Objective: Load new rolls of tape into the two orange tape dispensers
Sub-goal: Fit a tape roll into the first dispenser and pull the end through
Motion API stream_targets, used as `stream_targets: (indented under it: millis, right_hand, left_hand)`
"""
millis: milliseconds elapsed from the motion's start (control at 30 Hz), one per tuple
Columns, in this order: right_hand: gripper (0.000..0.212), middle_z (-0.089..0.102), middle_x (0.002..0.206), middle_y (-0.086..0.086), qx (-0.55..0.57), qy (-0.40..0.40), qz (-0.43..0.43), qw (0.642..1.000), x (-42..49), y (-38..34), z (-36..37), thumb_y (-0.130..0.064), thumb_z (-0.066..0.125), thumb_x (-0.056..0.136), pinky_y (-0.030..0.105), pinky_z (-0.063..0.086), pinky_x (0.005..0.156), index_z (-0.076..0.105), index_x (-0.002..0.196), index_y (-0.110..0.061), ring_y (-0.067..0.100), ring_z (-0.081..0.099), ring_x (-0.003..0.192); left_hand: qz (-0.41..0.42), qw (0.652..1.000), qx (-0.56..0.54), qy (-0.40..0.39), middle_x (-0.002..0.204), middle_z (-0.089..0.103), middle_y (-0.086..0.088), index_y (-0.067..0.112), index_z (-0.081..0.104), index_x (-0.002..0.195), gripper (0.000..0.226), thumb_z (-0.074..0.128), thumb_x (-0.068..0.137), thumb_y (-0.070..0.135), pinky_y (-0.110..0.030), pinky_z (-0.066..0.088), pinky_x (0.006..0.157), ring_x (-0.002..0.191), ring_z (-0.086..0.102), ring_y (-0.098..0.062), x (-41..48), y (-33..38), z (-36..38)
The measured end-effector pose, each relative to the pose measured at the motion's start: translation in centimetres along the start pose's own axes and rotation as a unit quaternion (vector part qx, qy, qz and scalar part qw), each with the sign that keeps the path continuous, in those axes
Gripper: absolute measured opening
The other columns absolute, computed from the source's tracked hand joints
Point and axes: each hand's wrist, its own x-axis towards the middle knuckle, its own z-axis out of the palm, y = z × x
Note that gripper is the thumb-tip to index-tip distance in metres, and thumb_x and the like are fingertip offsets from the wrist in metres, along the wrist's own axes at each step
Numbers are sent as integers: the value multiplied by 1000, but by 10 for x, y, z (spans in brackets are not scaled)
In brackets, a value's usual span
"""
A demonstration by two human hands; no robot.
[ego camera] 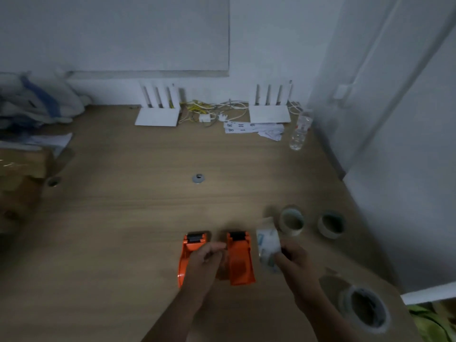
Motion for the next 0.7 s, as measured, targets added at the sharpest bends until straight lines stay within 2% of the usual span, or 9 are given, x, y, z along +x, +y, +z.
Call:
stream_targets:
  millis: [67,167,267,367,433,500,567,600,700]
  right_hand:
    - [18,58,67,17,19,-31,-10,999,0,-3,14,-6,55,77,28,41,54,60,74,11,19,52,61]
    - [22,59,71,17,27,-39,6,999,1,3,35,-10,56,76,21,44,51,61,79,11,17,54,62]
    - [12,67,70,7,18,-43,41,998,-1,7,56,-1,58,82,20,48,50,70,81,-5,11,61,62]
    - [15,71,72,11,26,-65,45,997,-3,6,70,-8,59,80,27,53,54,73,80,-14,15,64,65]
    - [17,71,80,17,32,-87,40,995,-5,3,75,-22,62,73,35,54,60,72,84,-14,21,66,70]
    - [26,73,82,11,32,-101,47,993,-6,2,80,-33,64,67,36,54,61,72,85,-16,20,67,72]
    - [25,72,78,6,31,-103,46,993,-7,3,84,-35,64,65,36,52,61,72,81,-18,18,65,70]
    - [24,71,77,6,30,-99,42,994,-8,2,85,-34,64,66,38,51,60,71,81,-16,20,64,69]
    - [26,71,81,14,16,-94,34,995,-10,3,90,-33,64,69,43,50,63,72,85,-15,25,63,71]
  left_hand:
    - [2,999,-19,38,66,80,5,21,76,87,46,55,106,-15,-6,57,63,71,73,-12,2,-8,-21]
    - [-4,996,-44,78,65,79,5,16,76,87,41,55,106,-14,-19,58,71,75,70,-20,3,-17,-49]
    - [-8,992,-32,125,76,75,1,7,75,90,30,61,102,-17,-3,55,64,69,72,-1,2,-28,-72]
    - [-21,985,-19,167,76,77,8,17,72,81,41,66,98,-21,5,52,68,72,71,8,2,-40,-85]
    - [-30,982,-8,188,71,77,9,17,70,83,40,65,99,-20,5,51,69,83,70,-12,4,-48,-88]
    - [-60,980,-8,188,77,69,6,11,69,89,29,65,101,-15,-1,53,66,81,62,-23,4,-50,-89]
    - [-85,981,-13,171,79,69,4,18,69,83,31,69,103,-7,-19,55,74,76,62,-16,6,-56,-87]
    - [-96,982,-11,163,77,72,7,24,69,80,35,71,103,-3,-31,54,82,75,63,-13,8,-61,-85]
    - [-117,984,10,137,58,77,16,27,72,74,36,74,104,6,-36,49,89,73,65,-13,10,-66,-80]
